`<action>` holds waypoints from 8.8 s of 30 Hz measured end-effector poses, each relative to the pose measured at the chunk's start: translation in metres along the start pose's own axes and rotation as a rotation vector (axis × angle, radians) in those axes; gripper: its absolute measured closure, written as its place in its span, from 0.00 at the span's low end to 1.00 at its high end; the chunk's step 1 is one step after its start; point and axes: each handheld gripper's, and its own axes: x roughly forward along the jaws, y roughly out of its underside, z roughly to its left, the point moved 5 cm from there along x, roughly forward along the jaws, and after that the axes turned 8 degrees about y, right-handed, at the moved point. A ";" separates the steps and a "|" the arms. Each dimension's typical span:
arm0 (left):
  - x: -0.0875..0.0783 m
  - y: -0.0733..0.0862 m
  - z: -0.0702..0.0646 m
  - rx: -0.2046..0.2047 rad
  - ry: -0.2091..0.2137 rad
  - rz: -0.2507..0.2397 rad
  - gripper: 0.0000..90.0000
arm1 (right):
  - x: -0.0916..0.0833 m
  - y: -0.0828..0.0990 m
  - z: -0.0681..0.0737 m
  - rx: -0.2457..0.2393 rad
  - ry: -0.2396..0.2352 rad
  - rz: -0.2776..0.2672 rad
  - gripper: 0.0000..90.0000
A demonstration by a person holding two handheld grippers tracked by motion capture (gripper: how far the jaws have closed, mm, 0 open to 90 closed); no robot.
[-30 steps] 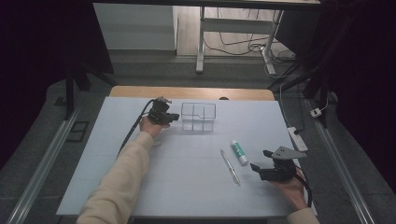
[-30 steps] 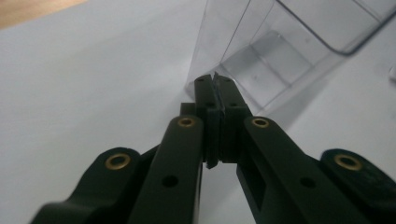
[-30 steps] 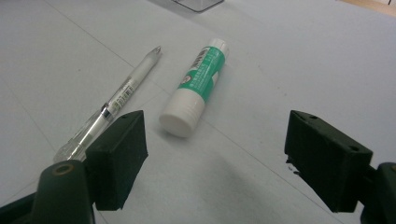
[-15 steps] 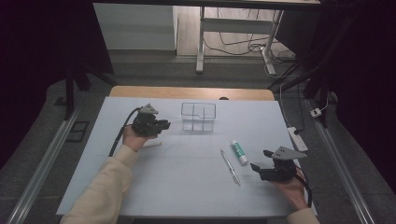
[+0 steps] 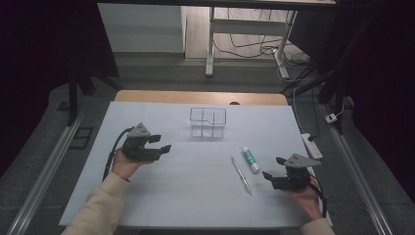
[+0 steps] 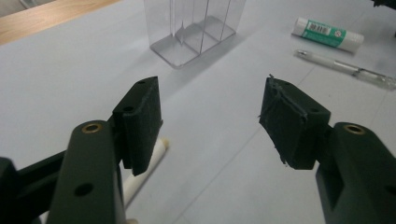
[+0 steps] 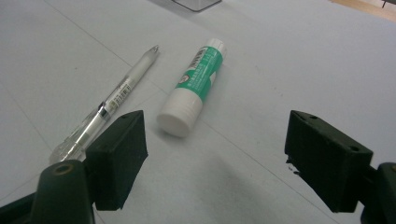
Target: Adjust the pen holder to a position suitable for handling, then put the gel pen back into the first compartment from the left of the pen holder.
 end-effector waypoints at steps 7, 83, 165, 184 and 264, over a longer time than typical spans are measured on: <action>-0.018 0.019 -0.012 0.006 -0.015 -0.003 0.40 | -0.001 -0.001 -0.001 0.003 0.013 -0.012 0.23; -0.032 0.066 -0.016 0.001 -0.031 0.009 0.37 | 0.037 -0.095 0.049 -0.008 -0.089 0.156 0.34; -0.026 0.070 -0.014 0.010 -0.040 0.048 0.36 | 0.103 -0.069 0.083 -0.032 0.019 0.524 0.83; -0.026 0.071 -0.014 0.010 -0.043 0.047 0.36 | 0.102 -0.069 0.084 -0.040 0.007 0.520 0.88; -0.022 0.071 -0.016 0.015 -0.036 0.061 0.36 | 0.037 -0.136 0.042 0.119 0.005 -0.056 0.88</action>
